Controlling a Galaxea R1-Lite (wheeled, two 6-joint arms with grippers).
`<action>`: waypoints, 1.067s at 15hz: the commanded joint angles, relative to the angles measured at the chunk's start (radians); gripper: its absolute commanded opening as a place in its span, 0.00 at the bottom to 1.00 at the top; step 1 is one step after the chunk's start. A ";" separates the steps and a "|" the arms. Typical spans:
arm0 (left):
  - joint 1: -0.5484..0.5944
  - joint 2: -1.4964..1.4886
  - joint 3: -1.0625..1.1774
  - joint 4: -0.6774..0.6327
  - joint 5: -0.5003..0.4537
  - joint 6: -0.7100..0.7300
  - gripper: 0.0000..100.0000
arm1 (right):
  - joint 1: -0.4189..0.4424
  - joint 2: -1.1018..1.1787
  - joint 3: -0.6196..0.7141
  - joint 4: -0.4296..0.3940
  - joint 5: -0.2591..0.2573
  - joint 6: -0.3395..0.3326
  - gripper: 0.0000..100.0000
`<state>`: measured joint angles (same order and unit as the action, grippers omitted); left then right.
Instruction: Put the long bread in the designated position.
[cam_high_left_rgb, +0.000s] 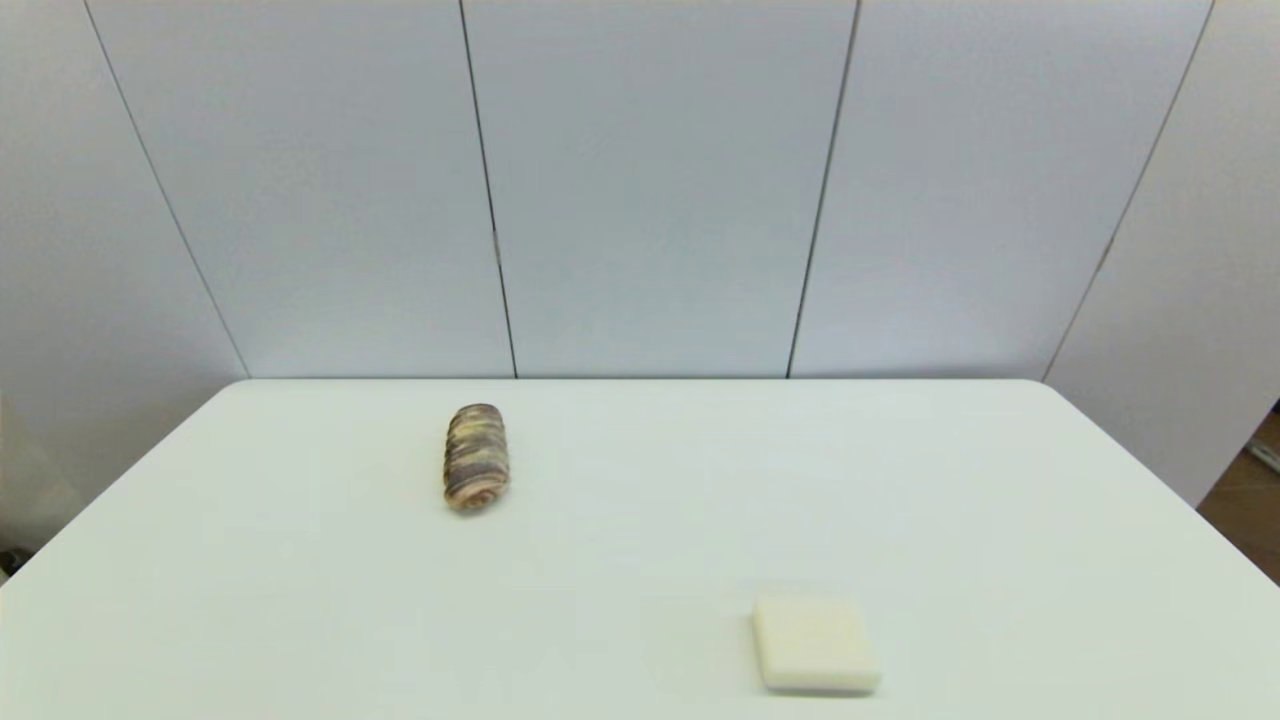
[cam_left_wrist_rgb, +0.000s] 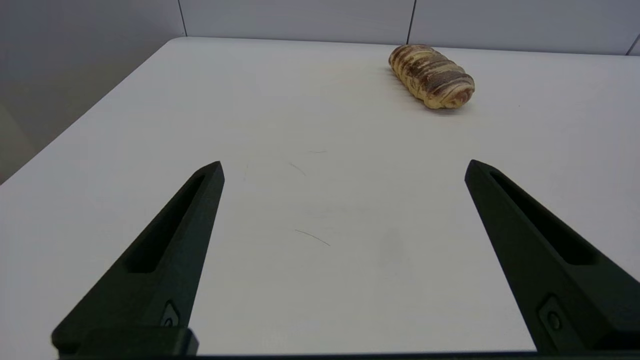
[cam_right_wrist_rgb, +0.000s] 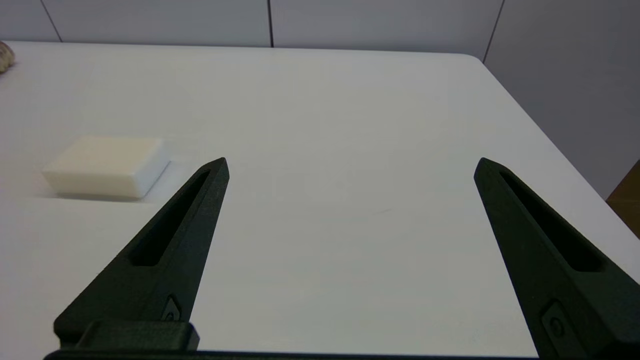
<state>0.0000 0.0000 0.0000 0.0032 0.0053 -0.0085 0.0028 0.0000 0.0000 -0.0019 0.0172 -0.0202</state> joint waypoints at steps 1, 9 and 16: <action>0.000 0.002 0.000 0.000 0.001 -0.001 1.00 | 0.000 0.000 0.002 -0.001 0.001 -0.001 1.00; 0.000 0.002 0.000 0.000 0.001 -0.001 1.00 | 0.000 0.000 0.002 -0.001 0.001 -0.001 1.00; 0.000 0.002 0.000 0.000 0.001 -0.001 1.00 | 0.000 0.000 0.002 -0.001 0.001 -0.001 1.00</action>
<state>0.0000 0.0000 0.0000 0.0032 0.0057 -0.0089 0.0028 0.0000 0.0000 -0.0023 0.0181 -0.0206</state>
